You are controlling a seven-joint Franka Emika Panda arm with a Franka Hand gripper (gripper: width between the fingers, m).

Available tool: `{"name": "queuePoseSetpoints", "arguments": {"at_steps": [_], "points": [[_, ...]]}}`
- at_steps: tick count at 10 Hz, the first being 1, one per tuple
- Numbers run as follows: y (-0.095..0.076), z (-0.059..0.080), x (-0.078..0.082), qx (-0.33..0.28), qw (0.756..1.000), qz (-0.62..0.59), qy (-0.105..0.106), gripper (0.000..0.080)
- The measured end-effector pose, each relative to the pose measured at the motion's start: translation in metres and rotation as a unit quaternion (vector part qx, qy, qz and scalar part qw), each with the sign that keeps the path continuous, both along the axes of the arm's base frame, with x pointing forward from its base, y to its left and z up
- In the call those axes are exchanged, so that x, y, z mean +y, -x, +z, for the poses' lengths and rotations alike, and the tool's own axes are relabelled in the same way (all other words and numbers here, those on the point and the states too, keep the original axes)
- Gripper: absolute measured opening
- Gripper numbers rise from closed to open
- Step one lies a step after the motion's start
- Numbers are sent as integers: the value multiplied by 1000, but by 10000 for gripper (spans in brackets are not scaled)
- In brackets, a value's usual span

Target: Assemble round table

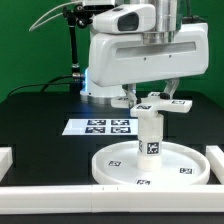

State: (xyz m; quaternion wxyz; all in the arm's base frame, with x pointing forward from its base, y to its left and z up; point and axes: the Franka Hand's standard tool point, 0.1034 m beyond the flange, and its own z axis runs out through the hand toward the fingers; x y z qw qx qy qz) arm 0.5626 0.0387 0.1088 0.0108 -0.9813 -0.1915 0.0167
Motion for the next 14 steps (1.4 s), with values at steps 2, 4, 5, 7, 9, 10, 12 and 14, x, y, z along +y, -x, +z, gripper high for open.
{"name": "queuePoseSetpoints", "arguments": {"at_steps": [2,4,5,7,9,10,12,14], "points": [[1,-6,-1,4,1000,7,0,446],[-1,-6,-3,3,1000,23,-2,446],[-2,-6,-6,-1,1000,27,-3,446],[-2,-6,-7,-2,1000,25,-3,446],[-2,-6,-7,-2,1000,25,-3,446],[-2,-6,-7,-2,1000,25,-3,446],[-2,-6,-7,-2,1000,25,-3,446],[-2,-6,-7,-2,1000,20,-3,446]]}}
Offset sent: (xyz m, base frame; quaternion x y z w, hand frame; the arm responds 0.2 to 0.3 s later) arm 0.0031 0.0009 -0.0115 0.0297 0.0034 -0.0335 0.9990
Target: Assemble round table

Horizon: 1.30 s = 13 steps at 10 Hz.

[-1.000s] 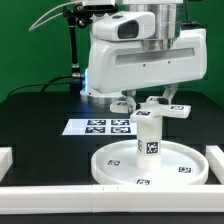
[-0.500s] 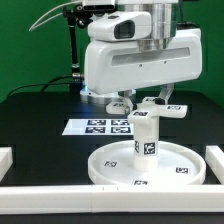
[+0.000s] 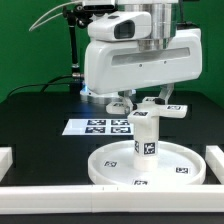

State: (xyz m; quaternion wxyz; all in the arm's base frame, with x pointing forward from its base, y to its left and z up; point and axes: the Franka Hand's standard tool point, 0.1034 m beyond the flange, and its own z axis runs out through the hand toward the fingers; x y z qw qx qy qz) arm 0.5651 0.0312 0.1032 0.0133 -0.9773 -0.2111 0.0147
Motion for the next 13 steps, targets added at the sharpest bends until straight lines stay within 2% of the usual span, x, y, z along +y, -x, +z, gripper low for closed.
{"name": "queuePoseSetpoints", "arguments": {"at_steps": [2,5,6,8,9,10,13], "points": [[0,0,0,0,1000,-17,0,446],[-5,0,2,-12,972,-234,-14,446],[-6,0,2,-13,957,-291,-20,446],[-7,0,6,-20,897,-440,-32,446],[-7,0,10,-25,876,-481,-35,446],[-8,0,11,-23,874,-483,-35,446],[-7,0,13,-14,822,-569,-38,446]]}}
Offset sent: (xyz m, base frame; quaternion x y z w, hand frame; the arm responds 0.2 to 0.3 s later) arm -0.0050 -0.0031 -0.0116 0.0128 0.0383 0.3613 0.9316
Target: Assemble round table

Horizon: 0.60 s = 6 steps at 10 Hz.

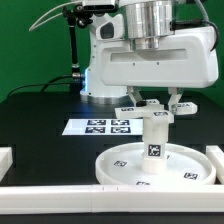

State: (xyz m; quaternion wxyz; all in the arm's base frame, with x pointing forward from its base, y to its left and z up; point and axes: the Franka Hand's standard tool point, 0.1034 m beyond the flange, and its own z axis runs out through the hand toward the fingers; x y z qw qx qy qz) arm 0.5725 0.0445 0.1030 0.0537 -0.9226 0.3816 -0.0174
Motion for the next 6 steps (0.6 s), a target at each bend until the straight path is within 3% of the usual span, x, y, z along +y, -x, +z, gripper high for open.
{"name": "queuePoseSetpoints", "arguments": {"at_steps": [4,6], "points": [[0,0,2,9,993,-119,-15,446],[-1,0,1,14,970,-239,-38,446]]}}
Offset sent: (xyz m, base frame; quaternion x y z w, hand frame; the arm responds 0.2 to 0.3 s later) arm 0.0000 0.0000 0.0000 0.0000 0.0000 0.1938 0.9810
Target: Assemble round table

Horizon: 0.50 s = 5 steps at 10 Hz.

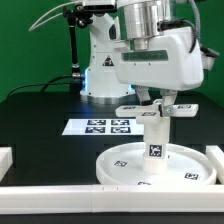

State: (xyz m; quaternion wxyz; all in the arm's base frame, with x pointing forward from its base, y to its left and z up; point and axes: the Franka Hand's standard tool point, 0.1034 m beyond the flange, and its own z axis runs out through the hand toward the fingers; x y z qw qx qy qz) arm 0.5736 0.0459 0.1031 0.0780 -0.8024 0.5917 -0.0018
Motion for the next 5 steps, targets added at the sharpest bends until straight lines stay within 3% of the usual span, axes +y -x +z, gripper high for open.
{"name": "queuePoseSetpoints", "arguments": {"at_steps": [3,5], "points": [[0,0,0,17,986,-164,-30,446],[1,-1,-1,29,961,-271,-49,446]]}}
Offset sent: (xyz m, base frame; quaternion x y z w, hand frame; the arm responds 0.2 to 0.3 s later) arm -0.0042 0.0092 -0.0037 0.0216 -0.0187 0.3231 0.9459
